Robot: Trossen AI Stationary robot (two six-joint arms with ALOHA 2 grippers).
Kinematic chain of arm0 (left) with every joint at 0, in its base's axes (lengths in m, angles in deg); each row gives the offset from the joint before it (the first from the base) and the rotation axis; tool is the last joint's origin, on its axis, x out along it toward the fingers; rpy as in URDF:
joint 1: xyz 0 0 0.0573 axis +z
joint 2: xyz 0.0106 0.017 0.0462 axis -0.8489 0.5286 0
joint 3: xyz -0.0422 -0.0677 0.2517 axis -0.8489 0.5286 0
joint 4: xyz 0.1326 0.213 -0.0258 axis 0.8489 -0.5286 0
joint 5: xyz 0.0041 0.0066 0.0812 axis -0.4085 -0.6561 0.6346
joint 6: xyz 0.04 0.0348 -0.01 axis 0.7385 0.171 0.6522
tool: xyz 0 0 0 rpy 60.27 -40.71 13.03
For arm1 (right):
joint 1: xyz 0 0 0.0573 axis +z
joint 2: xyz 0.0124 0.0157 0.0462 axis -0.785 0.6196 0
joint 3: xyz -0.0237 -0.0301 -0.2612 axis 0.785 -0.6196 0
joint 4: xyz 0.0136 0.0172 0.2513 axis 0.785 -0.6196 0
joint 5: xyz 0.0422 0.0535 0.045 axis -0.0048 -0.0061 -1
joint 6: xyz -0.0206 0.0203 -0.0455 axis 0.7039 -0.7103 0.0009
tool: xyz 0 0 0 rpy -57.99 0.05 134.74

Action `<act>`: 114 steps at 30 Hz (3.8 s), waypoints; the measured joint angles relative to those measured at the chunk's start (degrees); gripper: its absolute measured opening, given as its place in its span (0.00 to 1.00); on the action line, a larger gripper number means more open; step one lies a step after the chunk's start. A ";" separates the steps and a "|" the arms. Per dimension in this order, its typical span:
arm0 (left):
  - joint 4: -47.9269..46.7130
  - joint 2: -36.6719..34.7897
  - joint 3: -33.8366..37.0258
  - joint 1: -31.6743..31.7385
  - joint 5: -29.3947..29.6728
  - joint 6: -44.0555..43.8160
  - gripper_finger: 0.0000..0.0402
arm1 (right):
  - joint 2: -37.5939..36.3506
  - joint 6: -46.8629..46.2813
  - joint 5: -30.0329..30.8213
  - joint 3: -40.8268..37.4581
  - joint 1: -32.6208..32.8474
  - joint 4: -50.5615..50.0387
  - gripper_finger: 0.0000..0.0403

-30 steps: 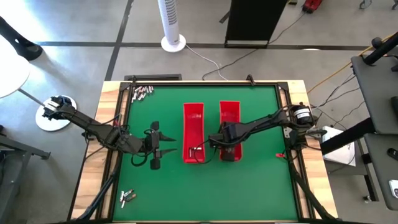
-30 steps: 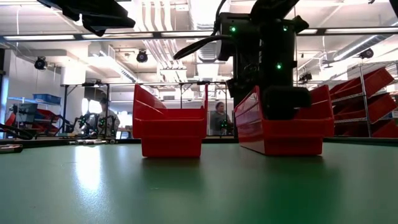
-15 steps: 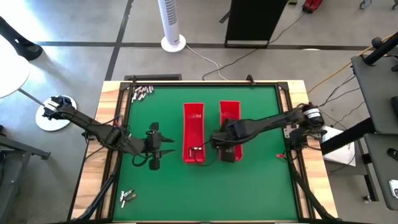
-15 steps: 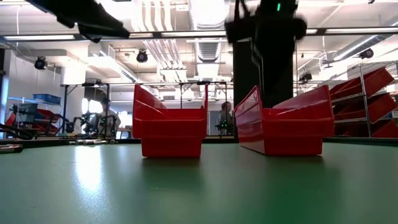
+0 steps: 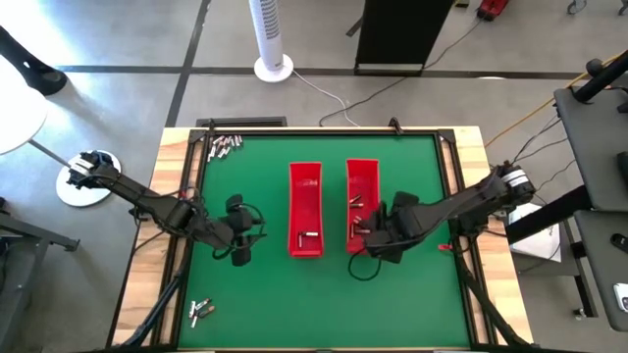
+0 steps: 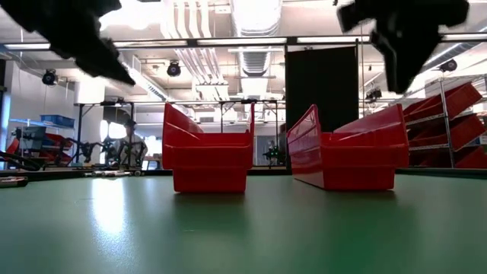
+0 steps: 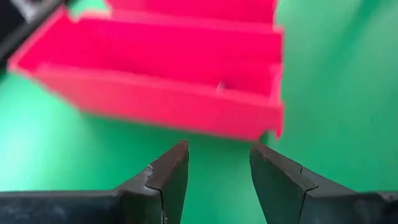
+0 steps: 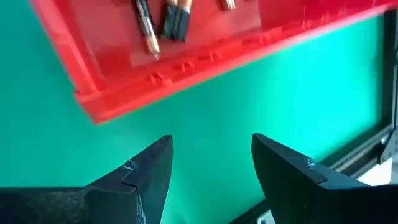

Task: Sort batteries
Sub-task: Put the black battery into the right red bin

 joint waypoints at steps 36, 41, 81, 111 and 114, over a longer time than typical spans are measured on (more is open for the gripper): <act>-34.59 1.56 0.00 6.77 -18.18 -47.08 0.45 | 1.13 -5.92 27.65 6.17 25.03 15.01 0.40; -36.99 4.11 0.00 10.30 -23.23 -50.40 0.45 | 1.39 -0.41 31.49 6.37 26.07 16.25 0.37; -33.26 20.66 4.14 27.77 -35.47 -27.15 0.41 | 4.12 6.63 41.57 11.33 23.65 18.77 0.22; -26.12 21.36 0.61 11.50 -40.97 -30.39 0.38 | 4.08 6.11 41.59 11.25 23.65 18.83 0.20; -26.30 21.55 -0.05 9.26 -41.06 -31.13 0.38 | 4.08 6.08 41.59 11.24 23.64 18.84 0.18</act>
